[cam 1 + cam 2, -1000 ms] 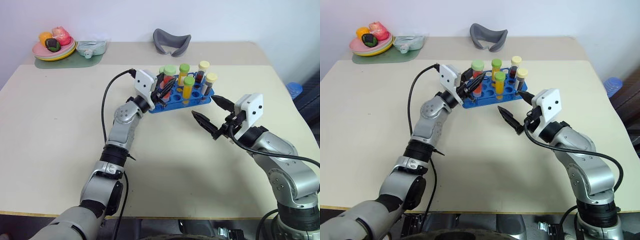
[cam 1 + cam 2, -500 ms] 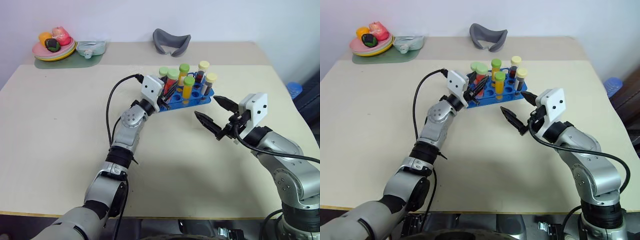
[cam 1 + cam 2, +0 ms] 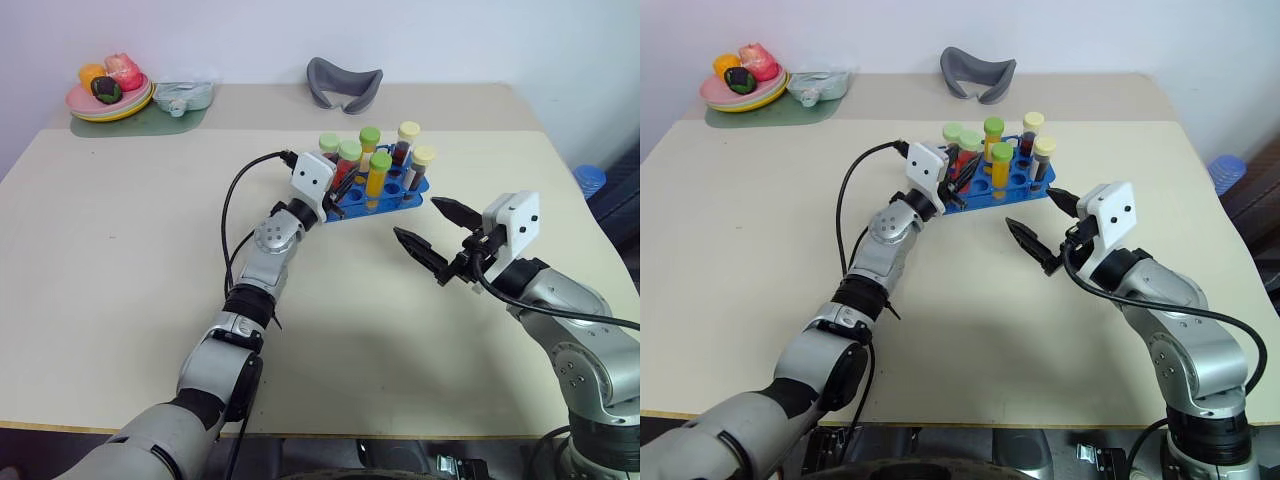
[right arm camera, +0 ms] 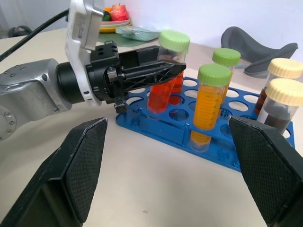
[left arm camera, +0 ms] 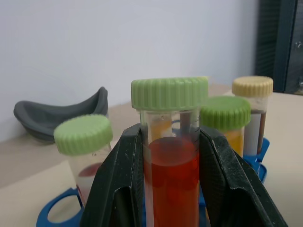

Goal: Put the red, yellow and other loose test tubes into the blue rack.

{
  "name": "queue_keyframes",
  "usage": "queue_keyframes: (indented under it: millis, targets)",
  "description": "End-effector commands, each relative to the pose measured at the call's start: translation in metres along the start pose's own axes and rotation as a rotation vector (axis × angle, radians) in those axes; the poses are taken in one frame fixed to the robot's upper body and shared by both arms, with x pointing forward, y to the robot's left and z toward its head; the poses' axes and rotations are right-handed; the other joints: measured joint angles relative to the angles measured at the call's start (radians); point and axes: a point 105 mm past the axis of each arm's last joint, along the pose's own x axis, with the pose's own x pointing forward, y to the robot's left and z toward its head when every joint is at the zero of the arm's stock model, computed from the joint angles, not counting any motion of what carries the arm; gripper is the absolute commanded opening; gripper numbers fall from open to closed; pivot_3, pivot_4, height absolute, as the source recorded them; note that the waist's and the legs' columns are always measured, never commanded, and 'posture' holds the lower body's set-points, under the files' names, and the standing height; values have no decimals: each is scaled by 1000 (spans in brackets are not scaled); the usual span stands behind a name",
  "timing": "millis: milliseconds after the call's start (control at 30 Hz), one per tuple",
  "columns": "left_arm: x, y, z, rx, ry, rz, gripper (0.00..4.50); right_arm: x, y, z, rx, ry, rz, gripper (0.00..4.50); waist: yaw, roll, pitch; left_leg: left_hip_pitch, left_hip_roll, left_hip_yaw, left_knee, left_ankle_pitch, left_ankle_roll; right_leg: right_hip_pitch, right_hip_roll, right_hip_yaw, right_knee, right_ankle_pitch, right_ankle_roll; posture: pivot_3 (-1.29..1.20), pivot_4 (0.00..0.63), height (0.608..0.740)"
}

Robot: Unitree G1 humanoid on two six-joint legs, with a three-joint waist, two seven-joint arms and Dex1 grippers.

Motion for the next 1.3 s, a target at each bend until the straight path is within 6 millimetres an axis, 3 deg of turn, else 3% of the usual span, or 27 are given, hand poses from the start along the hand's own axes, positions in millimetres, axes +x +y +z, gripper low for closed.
queue_keyframes:
  millis: [33, 433, 567, 667, 967, 1133, 1300]
  targets:
    - [8, -1, 16, -5, -61, -6, 1305, -4, 3, 15, -51, -49, -1, 4171, 1, 0, 0, 0, 0, 0, 0, 0, 0, 0, 0, 0, 0, 0, 0, 0, 150, 740]
    - [3, 5, 10, -139, -56, 8, 1305, -13, 3, 14, -36, -41, -31, 4171, -1, 0, 0, 0, 0, 0, 0, 0, 0, 0, 0, 0, 0, 0, 0, 0, 150, 740]
    - [2, 6, 10, -161, -55, 13, 2792, -13, 4, 15, -37, -41, -33, 4171, 0, 0, 0, 0, 0, 0, 0, 0, 0, 0, 0, 0, 0, 0, 0, 0, 150, 740]
    - [2, 6, 11, -158, -56, 8, 4302, -12, 4, 17, -38, -42, -35, 4171, -1, 0, 0, 0, 0, 0, 0, 0, 0, 0, 0, 0, 0, 0, 0, 0, 150, 740]
    - [-6, 9, 25, -134, -73, -15, 4302, -11, 5, 17, -34, -41, -32, 4171, -2, 0, 0, 0, 0, 0, 0, 0, 0, 0, 0, 0, 0, 0, 0, 0, 150, 740]
    - [-38, 18, 46, -133, -91, -77, 4302, -19, 4, 11, -34, -11, -24, 4171, -3, 0, 0, 0, 0, 0, -1, 0, 0, 0, 0, 0, 0, 0, 0, 0, 150, 740]
    - [-77, 29, 55, -91, -18, -99, 4302, -33, 3, -3, -50, 68, -12, 4171, -1, 0, 0, 1, 0, 0, 0, 0, 0, 1, 0, 0, 0, 0, 0, 0, 150, 740]
